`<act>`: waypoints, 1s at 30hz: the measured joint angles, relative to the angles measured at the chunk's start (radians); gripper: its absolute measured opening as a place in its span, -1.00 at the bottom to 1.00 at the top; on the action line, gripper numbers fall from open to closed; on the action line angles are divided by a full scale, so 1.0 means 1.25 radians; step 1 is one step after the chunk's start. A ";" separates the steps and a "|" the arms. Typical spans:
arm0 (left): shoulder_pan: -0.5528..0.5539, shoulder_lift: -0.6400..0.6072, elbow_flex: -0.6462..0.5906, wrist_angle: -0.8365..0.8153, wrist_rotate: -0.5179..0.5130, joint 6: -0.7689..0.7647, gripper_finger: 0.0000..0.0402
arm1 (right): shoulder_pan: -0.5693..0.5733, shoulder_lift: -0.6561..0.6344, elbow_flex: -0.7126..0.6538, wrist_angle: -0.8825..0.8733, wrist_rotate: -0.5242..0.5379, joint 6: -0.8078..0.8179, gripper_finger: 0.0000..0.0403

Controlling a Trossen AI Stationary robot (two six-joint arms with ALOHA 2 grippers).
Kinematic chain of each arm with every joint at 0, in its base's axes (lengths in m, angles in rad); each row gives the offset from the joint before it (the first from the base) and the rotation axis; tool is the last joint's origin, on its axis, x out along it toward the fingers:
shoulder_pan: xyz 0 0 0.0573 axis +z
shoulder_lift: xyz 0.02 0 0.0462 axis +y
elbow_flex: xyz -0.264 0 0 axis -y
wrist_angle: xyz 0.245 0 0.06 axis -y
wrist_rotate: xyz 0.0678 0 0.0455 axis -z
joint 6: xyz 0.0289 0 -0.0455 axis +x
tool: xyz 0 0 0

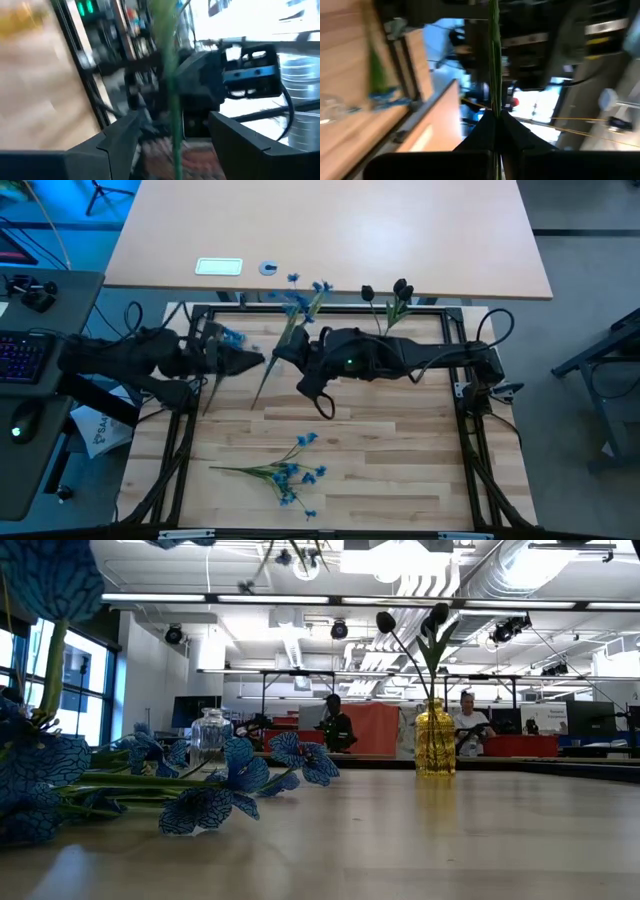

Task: Sort flowers into vase by color
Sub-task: Put the right blue flowers into the transparent crystal vase

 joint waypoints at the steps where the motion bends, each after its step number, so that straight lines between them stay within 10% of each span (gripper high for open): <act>1: 0.005 0.007 0.000 0.004 0.032 -0.031 0.13 | 0.001 0.000 0.000 0.009 0.000 -0.006 -1.00; 14: 0.054 0.108 0.000 0.144 0.221 -0.142 0.09 | 0.010 0.000 0.000 0.008 0.000 -0.025 -1.00; 30: 0.115 0.072 0.000 0.110 0.248 -0.108 -0.71 | 0.004 0.000 0.000 0.006 0.003 -0.003 -1.00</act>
